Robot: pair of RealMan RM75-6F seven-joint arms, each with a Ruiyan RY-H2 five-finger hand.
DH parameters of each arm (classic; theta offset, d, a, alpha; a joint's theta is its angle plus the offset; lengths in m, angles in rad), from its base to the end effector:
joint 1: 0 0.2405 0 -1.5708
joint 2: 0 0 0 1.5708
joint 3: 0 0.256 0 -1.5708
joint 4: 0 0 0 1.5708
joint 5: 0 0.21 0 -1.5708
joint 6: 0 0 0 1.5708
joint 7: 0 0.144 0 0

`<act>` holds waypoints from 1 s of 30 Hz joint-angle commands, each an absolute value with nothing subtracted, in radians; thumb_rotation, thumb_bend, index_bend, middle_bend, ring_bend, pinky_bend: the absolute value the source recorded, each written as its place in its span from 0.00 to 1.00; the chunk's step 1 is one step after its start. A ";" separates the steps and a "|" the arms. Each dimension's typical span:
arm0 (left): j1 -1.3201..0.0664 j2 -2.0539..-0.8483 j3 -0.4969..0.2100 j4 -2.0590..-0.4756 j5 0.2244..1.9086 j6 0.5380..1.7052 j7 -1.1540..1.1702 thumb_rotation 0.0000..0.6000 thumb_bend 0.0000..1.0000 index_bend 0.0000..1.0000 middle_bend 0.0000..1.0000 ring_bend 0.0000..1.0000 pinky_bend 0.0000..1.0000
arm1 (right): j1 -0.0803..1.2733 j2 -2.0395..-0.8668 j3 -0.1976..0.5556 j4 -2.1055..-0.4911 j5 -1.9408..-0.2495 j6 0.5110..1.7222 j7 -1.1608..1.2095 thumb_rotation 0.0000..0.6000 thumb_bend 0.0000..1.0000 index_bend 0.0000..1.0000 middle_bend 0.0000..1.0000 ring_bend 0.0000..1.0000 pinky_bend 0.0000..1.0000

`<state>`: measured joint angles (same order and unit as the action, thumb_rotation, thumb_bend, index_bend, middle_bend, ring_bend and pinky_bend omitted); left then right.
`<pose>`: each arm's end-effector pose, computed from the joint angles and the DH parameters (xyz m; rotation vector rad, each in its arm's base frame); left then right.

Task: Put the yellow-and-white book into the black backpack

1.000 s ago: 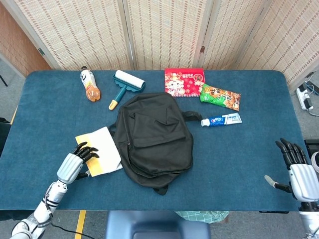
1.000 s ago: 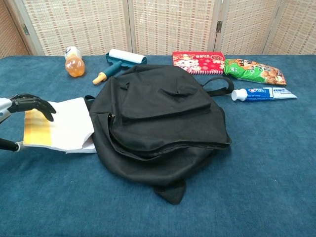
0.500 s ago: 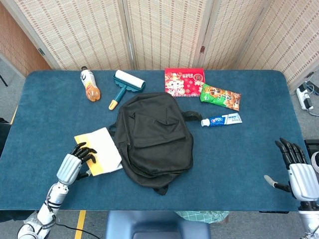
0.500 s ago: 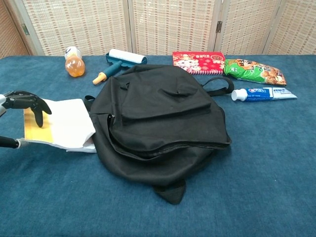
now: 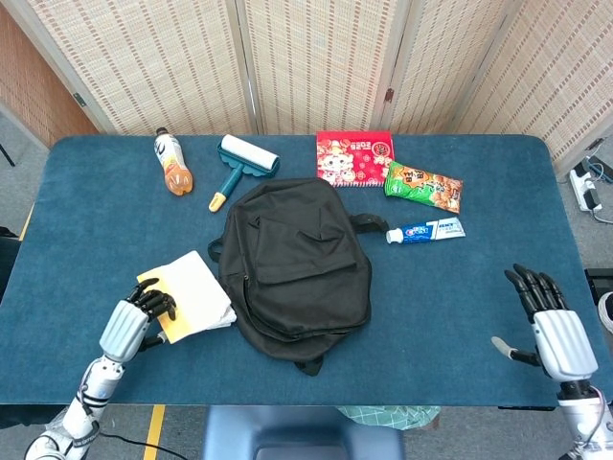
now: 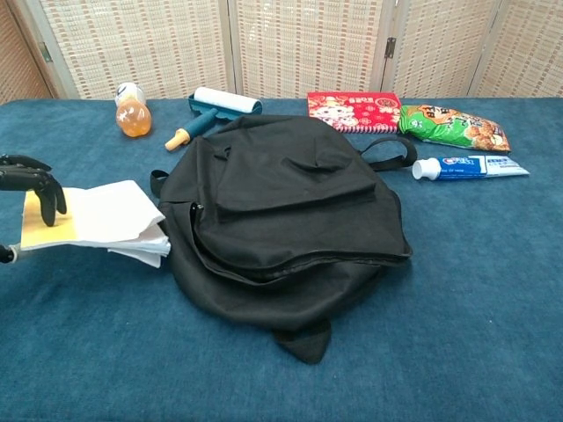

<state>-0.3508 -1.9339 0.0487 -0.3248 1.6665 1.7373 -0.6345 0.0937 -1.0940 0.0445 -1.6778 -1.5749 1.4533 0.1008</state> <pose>-0.3021 0.2572 0.0146 -1.6566 -0.6802 -1.4356 -0.2902 -0.1808 0.1521 1.4318 -1.0062 1.0345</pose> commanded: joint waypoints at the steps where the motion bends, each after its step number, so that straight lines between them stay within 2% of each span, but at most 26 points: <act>1: -0.342 -1.913 0.045 -0.331 1.669 1.788 -0.617 1.00 0.54 0.67 0.55 0.47 0.25 | 0.128 -1.096 0.047 -1.699 -1.591 1.414 0.071 1.00 0.24 0.00 0.07 0.04 0.00; 7: -0.338 -1.875 0.030 -0.362 1.670 1.884 -0.592 1.00 0.54 0.67 0.58 0.48 0.26 | 0.212 -1.116 0.066 -1.749 -1.591 1.306 0.014 1.00 0.30 0.01 0.10 0.08 0.08; 9: -0.339 -1.864 0.026 -0.374 1.672 1.911 -0.584 1.00 0.54 0.68 0.58 0.49 0.26 | 0.243 -1.123 0.074 -1.767 -1.579 1.262 0.006 1.00 0.31 0.04 0.12 0.10 0.13; 15: -0.350 -1.832 0.014 -0.422 1.686 2.002 -0.558 1.00 0.54 0.68 0.59 0.49 0.27 | 0.362 -1.166 0.106 -1.815 -1.532 1.100 -0.018 1.00 0.34 0.12 0.17 0.14 0.21; 22: -0.374 -1.798 0.005 -0.505 1.715 2.087 -0.524 1.00 0.54 0.68 0.60 0.50 0.27 | 0.518 -1.270 0.147 -1.797 -1.445 0.905 -0.078 1.00 0.36 0.20 0.21 0.17 0.21; 30: -0.397 -1.781 0.017 -0.579 1.754 2.096 -0.480 1.00 0.53 0.68 0.60 0.50 0.28 | 0.666 -1.401 0.180 -1.715 -1.317 0.741 -0.128 1.00 0.37 0.23 0.23 0.18 0.22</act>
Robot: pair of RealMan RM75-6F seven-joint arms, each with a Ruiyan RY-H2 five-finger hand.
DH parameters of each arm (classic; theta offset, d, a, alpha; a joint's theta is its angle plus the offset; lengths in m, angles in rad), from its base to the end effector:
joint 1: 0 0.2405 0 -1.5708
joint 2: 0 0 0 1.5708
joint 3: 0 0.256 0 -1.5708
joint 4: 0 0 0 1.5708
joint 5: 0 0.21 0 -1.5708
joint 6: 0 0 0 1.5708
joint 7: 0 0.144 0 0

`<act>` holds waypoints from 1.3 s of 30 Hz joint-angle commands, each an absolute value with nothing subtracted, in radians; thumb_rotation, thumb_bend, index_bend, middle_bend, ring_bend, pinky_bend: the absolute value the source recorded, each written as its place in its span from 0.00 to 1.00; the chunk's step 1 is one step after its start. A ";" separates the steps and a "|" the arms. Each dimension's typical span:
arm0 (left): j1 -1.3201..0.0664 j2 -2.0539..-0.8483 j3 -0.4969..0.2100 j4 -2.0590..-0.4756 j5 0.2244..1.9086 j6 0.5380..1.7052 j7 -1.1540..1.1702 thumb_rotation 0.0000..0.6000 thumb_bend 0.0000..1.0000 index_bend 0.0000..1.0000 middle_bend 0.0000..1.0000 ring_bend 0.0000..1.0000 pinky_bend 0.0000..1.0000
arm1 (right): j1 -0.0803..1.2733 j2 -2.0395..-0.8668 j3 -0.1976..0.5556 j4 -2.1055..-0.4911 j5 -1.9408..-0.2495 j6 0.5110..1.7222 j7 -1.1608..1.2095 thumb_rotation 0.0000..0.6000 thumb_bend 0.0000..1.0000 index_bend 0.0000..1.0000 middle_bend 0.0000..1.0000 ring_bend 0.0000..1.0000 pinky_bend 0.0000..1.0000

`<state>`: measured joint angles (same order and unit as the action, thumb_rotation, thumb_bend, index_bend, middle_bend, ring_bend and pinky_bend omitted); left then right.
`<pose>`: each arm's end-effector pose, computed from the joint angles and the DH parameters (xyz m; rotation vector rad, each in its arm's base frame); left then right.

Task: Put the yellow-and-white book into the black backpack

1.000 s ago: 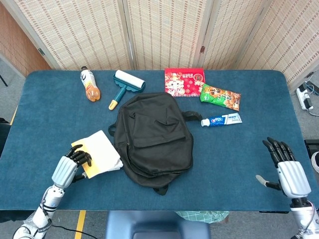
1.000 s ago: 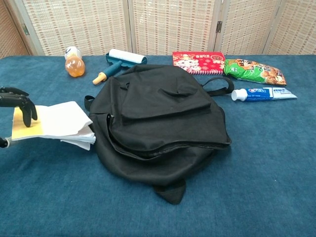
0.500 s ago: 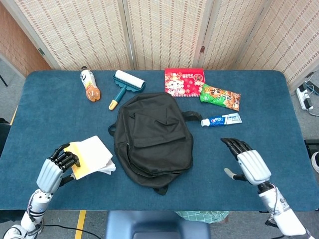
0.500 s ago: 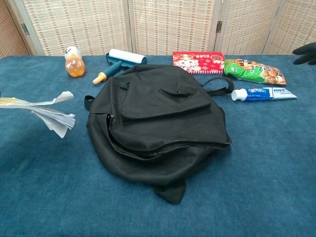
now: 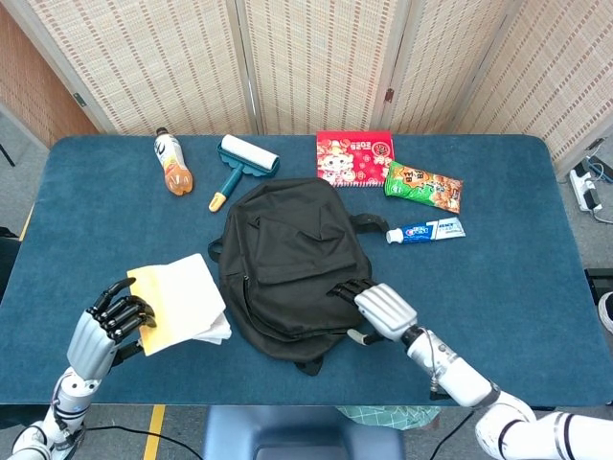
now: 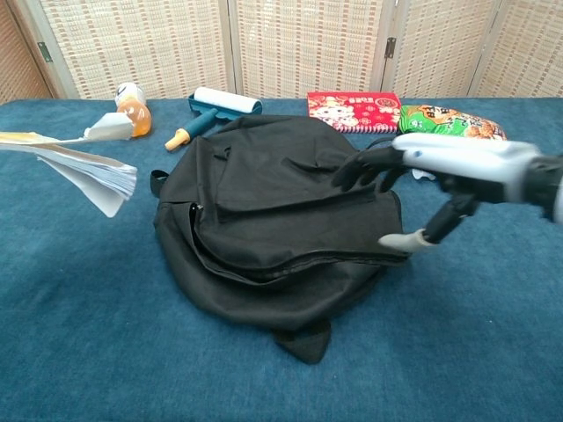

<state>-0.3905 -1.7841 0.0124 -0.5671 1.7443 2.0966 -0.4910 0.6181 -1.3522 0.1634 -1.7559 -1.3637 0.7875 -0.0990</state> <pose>-0.2613 0.2390 0.0726 -1.5544 -0.2927 -1.7703 -0.1393 -0.2819 0.0052 2.0931 -1.1803 1.0103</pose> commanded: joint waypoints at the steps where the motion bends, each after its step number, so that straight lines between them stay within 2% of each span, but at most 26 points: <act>1: -0.399 -1.781 0.018 -0.587 1.758 2.094 -0.474 1.00 0.53 0.68 0.60 0.50 0.28 | 0.684 -1.419 0.184 -1.700 -1.298 0.726 -0.137 1.00 0.37 0.23 0.23 0.18 0.22; 10: -0.407 -1.774 0.024 -0.628 1.780 2.085 -0.452 1.00 0.53 0.68 0.60 0.50 0.27 | 0.784 -1.497 0.176 -1.625 -1.181 0.665 -0.229 1.00 0.37 0.23 0.23 0.18 0.22; 20: -0.399 -1.756 0.027 -0.669 1.794 2.087 -0.435 1.00 0.53 0.68 0.60 0.50 0.27 | 0.781 -1.445 0.120 -1.690 -1.157 0.695 -0.253 1.00 0.36 0.22 0.23 0.19 0.22; 29: -0.395 -1.758 0.024 -0.684 1.797 2.075 -0.430 1.00 0.53 0.68 0.60 0.50 0.27 | 0.835 -1.484 0.112 -1.652 -1.098 0.674 -0.288 1.00 0.36 0.21 0.23 0.19 0.23; 31: -0.396 -1.758 0.023 -0.686 1.799 2.072 -0.430 1.00 0.53 0.68 0.60 0.50 0.27 | 0.855 -1.506 0.113 -1.624 -1.074 0.670 -0.313 1.00 0.37 0.22 0.24 0.21 0.26; 32: -0.397 -1.758 0.022 -0.687 1.799 2.071 -0.429 1.00 0.53 0.68 0.60 0.50 0.27 | 0.866 -1.525 0.118 -1.605 -1.059 0.680 -0.330 1.00 0.37 0.23 0.25 0.22 0.27; 34: -0.399 -1.758 0.020 -0.693 1.799 2.068 -0.431 1.00 0.53 0.68 0.60 0.50 0.27 | 0.878 -1.561 0.128 -1.571 -1.044 0.715 -0.360 1.00 0.42 0.31 0.32 0.27 0.32; 39: -0.405 -1.752 0.018 -0.698 1.803 2.059 -0.436 1.00 0.53 0.68 0.60 0.50 0.27 | 0.901 -1.615 0.148 -1.532 -0.996 0.758 -0.400 1.00 0.56 0.59 0.49 0.40 0.42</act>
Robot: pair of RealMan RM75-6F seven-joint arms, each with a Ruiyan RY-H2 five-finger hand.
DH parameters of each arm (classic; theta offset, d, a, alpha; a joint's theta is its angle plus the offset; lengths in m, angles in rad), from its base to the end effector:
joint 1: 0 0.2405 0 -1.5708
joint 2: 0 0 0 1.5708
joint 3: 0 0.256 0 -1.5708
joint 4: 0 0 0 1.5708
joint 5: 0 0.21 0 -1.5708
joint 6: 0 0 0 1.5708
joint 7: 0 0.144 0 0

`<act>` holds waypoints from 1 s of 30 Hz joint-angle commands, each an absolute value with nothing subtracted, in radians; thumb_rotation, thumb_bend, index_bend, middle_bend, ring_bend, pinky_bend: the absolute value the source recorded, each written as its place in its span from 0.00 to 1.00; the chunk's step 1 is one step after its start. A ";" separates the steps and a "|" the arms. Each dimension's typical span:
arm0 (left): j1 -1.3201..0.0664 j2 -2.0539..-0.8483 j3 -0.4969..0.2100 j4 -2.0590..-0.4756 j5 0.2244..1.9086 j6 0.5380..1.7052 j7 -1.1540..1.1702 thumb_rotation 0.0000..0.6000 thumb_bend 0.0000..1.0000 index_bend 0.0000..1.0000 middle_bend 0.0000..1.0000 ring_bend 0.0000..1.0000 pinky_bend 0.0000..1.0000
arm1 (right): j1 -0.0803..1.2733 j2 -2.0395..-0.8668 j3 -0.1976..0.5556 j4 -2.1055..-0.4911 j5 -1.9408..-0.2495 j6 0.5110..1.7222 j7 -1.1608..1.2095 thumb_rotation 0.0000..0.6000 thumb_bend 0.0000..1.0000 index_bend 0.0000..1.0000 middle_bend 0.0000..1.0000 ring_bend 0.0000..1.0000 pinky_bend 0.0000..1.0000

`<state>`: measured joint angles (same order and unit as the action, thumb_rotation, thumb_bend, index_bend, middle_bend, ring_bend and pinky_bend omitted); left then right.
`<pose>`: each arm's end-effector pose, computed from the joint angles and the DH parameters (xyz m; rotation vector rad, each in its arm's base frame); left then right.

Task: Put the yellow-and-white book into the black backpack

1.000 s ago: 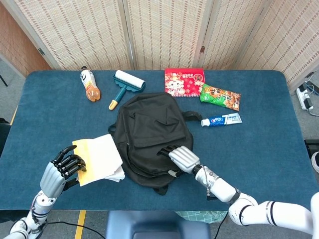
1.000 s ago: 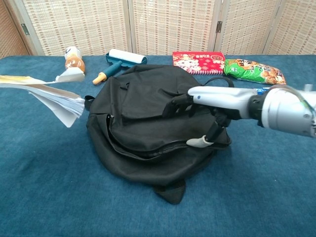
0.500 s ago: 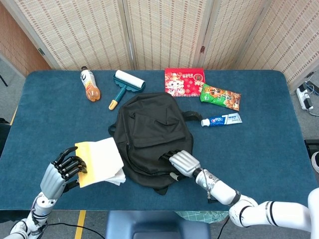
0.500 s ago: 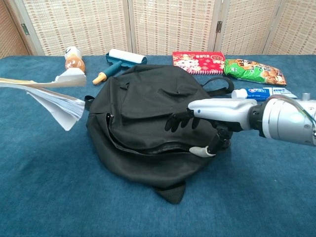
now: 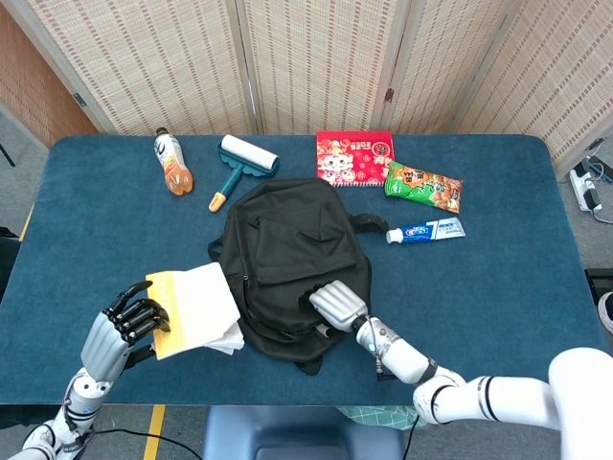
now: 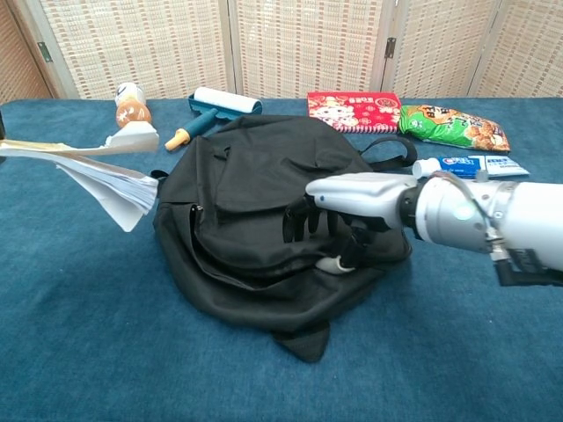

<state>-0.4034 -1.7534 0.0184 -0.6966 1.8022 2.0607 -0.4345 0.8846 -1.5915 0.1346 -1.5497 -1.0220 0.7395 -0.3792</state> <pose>-0.2462 0.2373 0.0636 -1.5837 -0.3448 -1.8089 -0.0983 -0.3163 -0.0672 2.2067 -1.0475 0.8313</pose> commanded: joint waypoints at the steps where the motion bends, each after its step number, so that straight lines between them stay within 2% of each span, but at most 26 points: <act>1: -0.406 -1.752 0.017 -0.699 1.803 2.058 -0.438 1.00 0.53 0.68 0.60 0.50 0.27 | 0.905 -1.619 0.153 -1.530 -0.989 0.763 -0.405 1.00 0.59 0.64 0.51 0.41 0.43; 3: -0.408 -1.751 0.014 -0.703 1.802 2.056 -0.446 1.00 0.53 0.68 0.60 0.50 0.27 | 0.912 -1.622 0.163 -1.529 -0.978 0.774 -0.409 1.00 0.62 0.70 0.53 0.43 0.44; 7: -0.415 -1.754 0.010 -0.707 1.805 2.054 -0.460 1.00 0.53 0.68 0.60 0.50 0.28 | 0.927 -1.609 0.195 -1.536 -0.951 0.785 -0.404 1.00 0.63 0.72 0.54 0.44 0.45; 22: -0.494 -1.779 0.015 -0.768 1.882 2.067 -0.488 1.00 0.53 0.68 0.60 0.50 0.28 | 1.086 -1.650 0.372 -1.437 -0.675 0.836 -0.452 1.00 0.62 0.72 0.54 0.45 0.46; 30: -0.550 -1.805 0.012 -0.809 1.922 2.050 -0.473 1.00 0.53 0.68 0.60 0.50 0.28 | 1.155 -1.690 0.439 -1.384 -0.593 0.860 -0.442 1.00 0.62 0.72 0.53 0.45 0.46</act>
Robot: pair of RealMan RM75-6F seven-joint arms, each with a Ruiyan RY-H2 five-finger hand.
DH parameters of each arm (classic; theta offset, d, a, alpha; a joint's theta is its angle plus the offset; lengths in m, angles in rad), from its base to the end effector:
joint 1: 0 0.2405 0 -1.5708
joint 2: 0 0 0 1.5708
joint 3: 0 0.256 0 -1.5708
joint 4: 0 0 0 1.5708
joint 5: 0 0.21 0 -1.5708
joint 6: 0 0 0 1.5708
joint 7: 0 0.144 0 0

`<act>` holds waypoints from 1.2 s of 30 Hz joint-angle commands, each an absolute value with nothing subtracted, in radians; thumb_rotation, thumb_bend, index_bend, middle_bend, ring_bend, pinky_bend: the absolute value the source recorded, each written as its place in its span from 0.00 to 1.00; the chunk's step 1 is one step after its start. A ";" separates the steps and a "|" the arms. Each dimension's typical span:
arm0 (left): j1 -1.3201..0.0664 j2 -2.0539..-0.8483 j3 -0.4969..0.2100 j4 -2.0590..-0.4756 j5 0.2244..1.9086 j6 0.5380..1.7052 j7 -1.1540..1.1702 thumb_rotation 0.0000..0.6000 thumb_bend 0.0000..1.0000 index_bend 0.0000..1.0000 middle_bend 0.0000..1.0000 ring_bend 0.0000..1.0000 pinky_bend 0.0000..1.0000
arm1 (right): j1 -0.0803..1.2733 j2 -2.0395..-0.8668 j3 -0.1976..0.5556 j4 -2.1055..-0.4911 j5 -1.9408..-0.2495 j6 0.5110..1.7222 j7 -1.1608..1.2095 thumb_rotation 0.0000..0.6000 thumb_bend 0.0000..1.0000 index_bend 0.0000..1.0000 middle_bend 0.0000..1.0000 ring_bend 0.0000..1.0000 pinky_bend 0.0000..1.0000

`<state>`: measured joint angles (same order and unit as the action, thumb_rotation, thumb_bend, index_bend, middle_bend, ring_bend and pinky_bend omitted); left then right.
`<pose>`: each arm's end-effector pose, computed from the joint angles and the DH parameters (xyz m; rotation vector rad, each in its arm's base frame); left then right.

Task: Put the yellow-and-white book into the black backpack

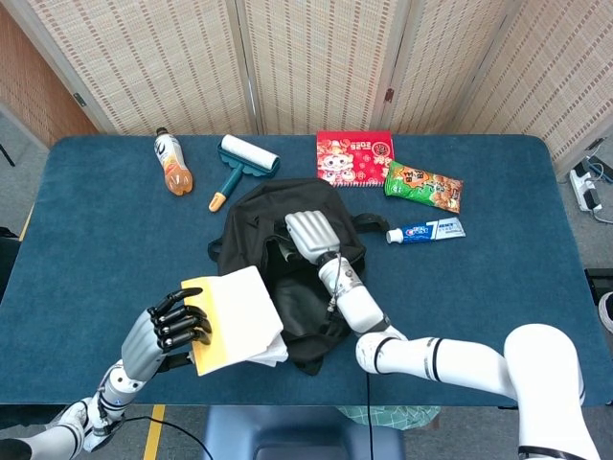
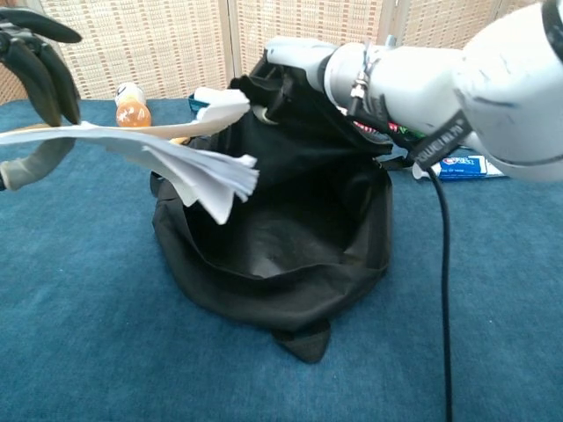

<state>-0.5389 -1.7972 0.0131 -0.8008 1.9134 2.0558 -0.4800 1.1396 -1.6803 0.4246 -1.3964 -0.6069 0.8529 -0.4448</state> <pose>-0.1851 0.2485 0.0371 -1.6783 -0.3880 -2.1103 0.0036 -0.4075 -0.0353 1.8039 -1.1918 1.1038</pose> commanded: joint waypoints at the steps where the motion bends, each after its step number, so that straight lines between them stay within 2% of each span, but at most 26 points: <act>1: -0.556 -1.808 0.010 -0.814 1.928 2.053 -0.467 1.00 0.53 0.68 0.60 0.50 0.28 | 1.166 -1.695 0.442 -1.372 -0.586 0.862 -0.447 1.00 0.63 0.72 0.53 0.45 0.46; 12: -0.557 -1.788 0.029 -0.880 1.964 2.077 -0.444 1.00 0.53 0.68 0.61 0.50 0.28 | 1.229 -1.759 0.463 -1.242 -0.518 0.834 -0.430 1.00 0.63 0.72 0.53 0.46 0.46; 19: -0.585 -1.838 0.022 -0.864 1.950 2.017 -0.470 1.00 0.52 0.68 0.61 0.50 0.28 | 1.247 -1.762 0.500 -1.252 -0.542 0.835 -0.378 1.00 0.63 0.71 0.53 0.46 0.46; 30: -0.667 -1.993 -0.040 -0.732 1.903 1.948 -0.512 1.00 0.52 0.68 0.62 0.51 0.29 | 1.254 -1.763 0.526 -1.269 -0.571 0.839 -0.305 1.00 0.63 0.71 0.53 0.46 0.46; 36: -0.680 -2.084 -0.052 -0.580 1.849 1.880 -0.532 1.00 0.52 0.68 0.62 0.51 0.29 | 1.242 -1.751 0.529 -1.290 -0.578 0.829 -0.264 1.00 0.63 0.71 0.53 0.46 0.46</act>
